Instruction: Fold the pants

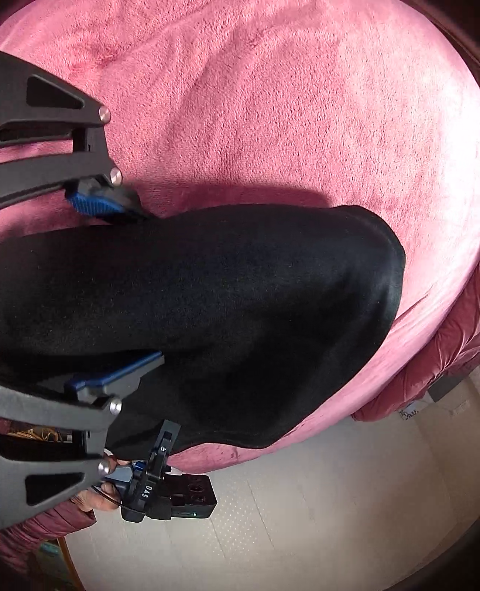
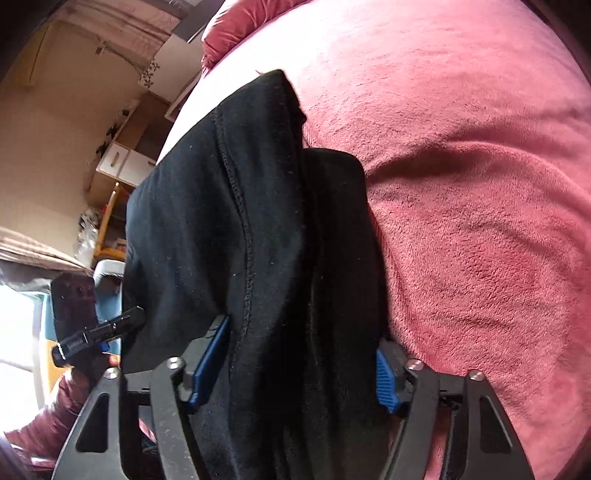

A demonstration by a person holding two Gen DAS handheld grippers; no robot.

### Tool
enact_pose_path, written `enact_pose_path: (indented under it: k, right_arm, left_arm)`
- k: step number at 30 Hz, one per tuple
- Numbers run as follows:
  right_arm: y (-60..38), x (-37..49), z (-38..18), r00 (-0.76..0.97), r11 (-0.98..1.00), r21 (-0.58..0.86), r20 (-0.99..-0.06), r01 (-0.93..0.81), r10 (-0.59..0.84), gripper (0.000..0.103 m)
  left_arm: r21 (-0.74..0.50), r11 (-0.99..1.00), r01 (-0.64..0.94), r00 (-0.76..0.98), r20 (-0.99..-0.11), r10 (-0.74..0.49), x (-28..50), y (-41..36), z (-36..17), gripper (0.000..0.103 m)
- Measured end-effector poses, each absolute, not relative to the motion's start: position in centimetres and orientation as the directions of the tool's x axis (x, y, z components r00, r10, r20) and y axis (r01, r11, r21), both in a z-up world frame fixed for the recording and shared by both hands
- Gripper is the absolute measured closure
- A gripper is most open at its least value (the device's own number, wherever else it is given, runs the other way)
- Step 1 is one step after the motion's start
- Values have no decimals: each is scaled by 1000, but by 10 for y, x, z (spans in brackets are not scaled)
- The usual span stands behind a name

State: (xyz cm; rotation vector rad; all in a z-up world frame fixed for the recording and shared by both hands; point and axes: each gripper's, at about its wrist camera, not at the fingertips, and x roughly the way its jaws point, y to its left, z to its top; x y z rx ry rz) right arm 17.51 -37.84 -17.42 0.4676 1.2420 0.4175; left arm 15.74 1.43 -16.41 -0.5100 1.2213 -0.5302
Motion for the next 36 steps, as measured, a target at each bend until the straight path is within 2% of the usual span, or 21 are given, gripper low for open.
enact_pose_path:
  k: [2,5,10,17,26,31,34,36]
  right_arm:
    - [-369,172,-166,283,852,519,-808,-74,517,52]
    - [-353,164,-149,301,878,465,-825,-117,478,59]
    - [-339,154,-119,332,886,433,-822,-164,463,61]
    - [-308,179,-83,393,858,453,-763,-240,513,61]
    - [-256,254,-88,356,839,479,-760,-258,543,61]
    - [-245,281,-108,308,841,483,-784,-243,539,61]
    - [-239,290,-127,278,849,478,-803,-227,527,61]
    - [-243,292,-142,260,858,469,-819,-209,511,59]
  left_arm:
    - [-630,766,128,269,-721,-638,152,13,-156,59]
    - [-629,758,171,295,-701,-649,144,15,-141,65]
    - [-613,752,242,354,-665,-657,130,25,-109,66]
    - [-571,769,288,463,-620,-634,144,53,-59,65]
    - [-425,882,207,502,-728,-468,209,87,-54,64]
    - [-410,901,139,489,-763,-423,236,107,-75,63]
    - [-394,913,104,448,-801,-396,251,112,-100,60]
    - [-373,924,82,437,-820,-370,257,115,-113,54]
